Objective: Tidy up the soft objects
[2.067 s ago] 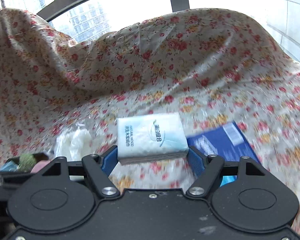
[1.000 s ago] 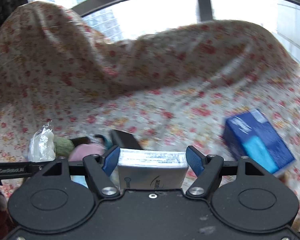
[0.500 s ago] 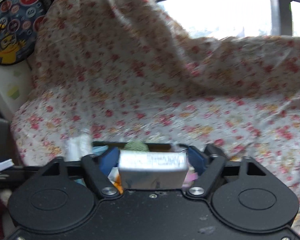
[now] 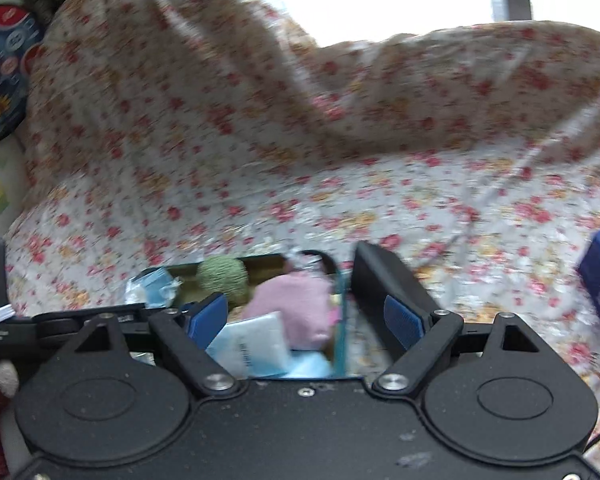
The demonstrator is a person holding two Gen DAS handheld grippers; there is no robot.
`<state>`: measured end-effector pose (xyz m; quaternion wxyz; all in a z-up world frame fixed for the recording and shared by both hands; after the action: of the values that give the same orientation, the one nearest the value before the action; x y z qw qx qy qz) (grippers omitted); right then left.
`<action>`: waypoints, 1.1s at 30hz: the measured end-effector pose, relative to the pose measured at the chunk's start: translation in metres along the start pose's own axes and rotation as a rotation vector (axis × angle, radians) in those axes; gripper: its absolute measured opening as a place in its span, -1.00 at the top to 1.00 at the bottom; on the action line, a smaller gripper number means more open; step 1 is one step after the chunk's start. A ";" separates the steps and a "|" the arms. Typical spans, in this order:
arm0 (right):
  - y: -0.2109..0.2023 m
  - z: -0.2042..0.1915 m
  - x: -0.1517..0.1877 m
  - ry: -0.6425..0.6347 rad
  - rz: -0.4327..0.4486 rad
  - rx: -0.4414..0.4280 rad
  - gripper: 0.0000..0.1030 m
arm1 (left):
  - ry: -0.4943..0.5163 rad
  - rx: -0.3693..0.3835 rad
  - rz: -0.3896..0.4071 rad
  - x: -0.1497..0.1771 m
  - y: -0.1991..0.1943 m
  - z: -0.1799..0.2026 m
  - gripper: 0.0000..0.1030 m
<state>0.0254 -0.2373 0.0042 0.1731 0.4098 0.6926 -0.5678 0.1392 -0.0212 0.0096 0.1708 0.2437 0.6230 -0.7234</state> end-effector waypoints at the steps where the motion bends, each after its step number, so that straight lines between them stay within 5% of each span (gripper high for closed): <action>1: -0.004 0.006 0.000 0.010 0.010 0.014 -0.66 | 0.008 -0.001 0.006 0.001 -0.001 0.003 -0.55; 24: -0.150 0.111 0.005 0.120 0.265 0.406 -0.68 | 0.227 0.180 0.097 0.033 -0.054 0.111 -0.60; 33: -0.181 0.166 0.044 0.219 0.236 0.552 -0.69 | 0.325 0.255 0.064 0.063 -0.061 0.158 -0.65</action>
<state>-0.1772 -0.3782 0.0409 0.0445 0.5776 0.4746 -0.6627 0.0315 -0.1628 0.0400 0.0588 0.3967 0.5377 -0.7417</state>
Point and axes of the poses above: each gripper's, at about its wrist camera, not at the fingertips, and y roughly the way its jaws point, z to its right, x to its underside, the point moved 4 cm from there along y, roughly the way its jaws point
